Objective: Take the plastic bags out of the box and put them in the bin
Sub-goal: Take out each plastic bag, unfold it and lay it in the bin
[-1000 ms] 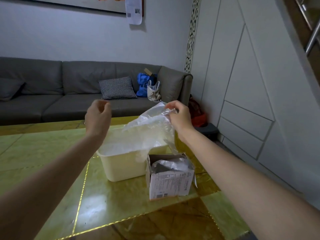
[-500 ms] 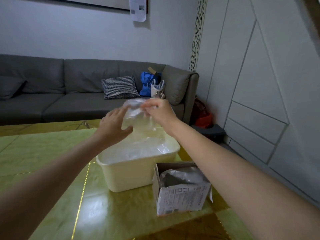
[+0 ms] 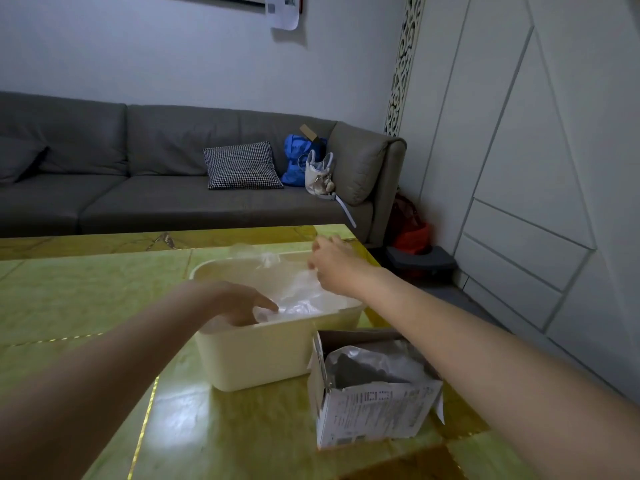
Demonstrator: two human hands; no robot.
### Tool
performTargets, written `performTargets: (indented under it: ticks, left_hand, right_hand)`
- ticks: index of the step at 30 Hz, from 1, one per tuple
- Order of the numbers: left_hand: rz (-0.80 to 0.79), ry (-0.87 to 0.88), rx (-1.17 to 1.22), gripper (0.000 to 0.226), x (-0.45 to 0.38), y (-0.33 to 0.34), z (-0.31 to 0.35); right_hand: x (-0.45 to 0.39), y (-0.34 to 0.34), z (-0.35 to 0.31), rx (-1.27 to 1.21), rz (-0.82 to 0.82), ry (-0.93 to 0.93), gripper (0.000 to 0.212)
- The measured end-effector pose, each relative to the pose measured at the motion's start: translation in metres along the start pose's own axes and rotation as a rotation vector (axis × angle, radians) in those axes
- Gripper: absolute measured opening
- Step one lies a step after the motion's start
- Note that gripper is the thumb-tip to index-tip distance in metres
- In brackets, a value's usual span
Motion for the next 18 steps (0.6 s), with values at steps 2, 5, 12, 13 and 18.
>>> performTargets:
  ticks: [2, 5, 12, 13, 18]
  left_hand:
    - [-0.018, 0.015, 0.035, 0.047, -0.007, 0.005, 0.0]
    - [-0.005, 0.105, -0.007, 0.052, -0.014, 0.002, 0.007]
    - [-0.045, -0.007, 0.009, 0.052, 0.004, -0.005, -0.01]
    - [-0.035, -0.03, 0.024, 0.054, 0.01, -0.009, -0.013]
    - [0.184, 0.064, 0.087, 0.042, 0.048, -0.042, -0.001]
  right_hand:
    - [0.003, -0.019, -0.014, 0.039, 0.083, -0.075, 0.029]
    - [0.006, 0.003, -0.031, -0.191, -0.296, -0.133, 0.061]
    - [0.003, 0.042, -0.028, -0.067, -0.519, -0.12, 0.07]
    - [0.004, 0.036, -0.027, -0.095, -0.48, -0.118, 0.068]
    - [0.027, -0.023, -0.013, -0.18, -0.184, -0.131, 0.047]
Point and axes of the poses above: each hand's wrist, its own x-axis away from the middle knuckle, its own y-axis out of the palm, z = x × y, the point moved 7 cm from there along -x, towards the middle knuckle, and after that the axes turned 14 degrees about x, right-handed, at the moved point
